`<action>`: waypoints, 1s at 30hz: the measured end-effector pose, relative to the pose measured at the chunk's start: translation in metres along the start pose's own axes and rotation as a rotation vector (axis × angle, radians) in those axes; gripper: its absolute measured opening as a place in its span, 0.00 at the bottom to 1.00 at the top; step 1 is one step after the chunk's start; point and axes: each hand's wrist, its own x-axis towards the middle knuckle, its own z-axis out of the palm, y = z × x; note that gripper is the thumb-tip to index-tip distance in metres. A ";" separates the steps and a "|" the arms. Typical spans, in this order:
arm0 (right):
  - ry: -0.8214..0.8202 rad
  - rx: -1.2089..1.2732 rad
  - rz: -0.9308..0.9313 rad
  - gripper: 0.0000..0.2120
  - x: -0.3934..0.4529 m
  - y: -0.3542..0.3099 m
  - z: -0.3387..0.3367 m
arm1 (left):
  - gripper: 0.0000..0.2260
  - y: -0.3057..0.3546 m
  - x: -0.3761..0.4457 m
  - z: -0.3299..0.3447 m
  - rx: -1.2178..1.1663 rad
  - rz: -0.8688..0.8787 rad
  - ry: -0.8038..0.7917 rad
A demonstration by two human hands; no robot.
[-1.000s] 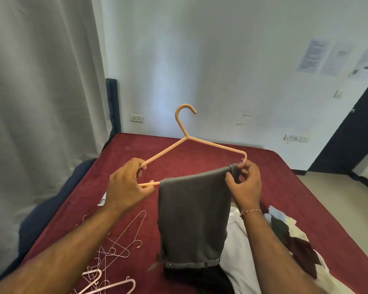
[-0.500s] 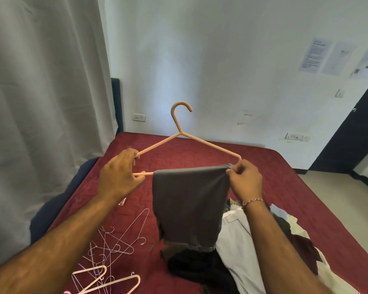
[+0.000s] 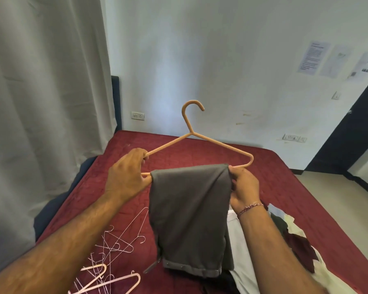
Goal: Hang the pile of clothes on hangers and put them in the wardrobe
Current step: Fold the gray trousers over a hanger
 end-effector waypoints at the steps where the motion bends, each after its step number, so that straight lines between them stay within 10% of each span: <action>1: 0.023 0.043 0.065 0.03 0.001 -0.002 -0.002 | 0.21 0.000 0.001 -0.001 0.000 0.015 -0.007; 8: 0.024 0.054 0.166 0.06 0.010 0.009 -0.016 | 0.21 0.002 0.001 0.002 -0.061 0.022 -0.009; 12: 0.326 -0.607 -0.616 0.13 0.010 0.008 -0.030 | 0.20 0.001 0.001 0.002 -0.054 0.030 0.004; 15: -0.048 -1.127 -1.239 0.10 0.008 -0.013 -0.038 | 0.20 0.005 0.004 0.000 -0.048 0.056 0.022; 19: -0.454 -1.729 -1.096 0.17 0.030 -0.035 -0.044 | 0.20 0.007 0.012 -0.003 -0.058 0.064 0.027; 30: -0.070 -1.671 -1.379 0.02 0.031 -0.032 -0.053 | 0.25 0.013 0.026 0.007 -0.111 -0.006 0.100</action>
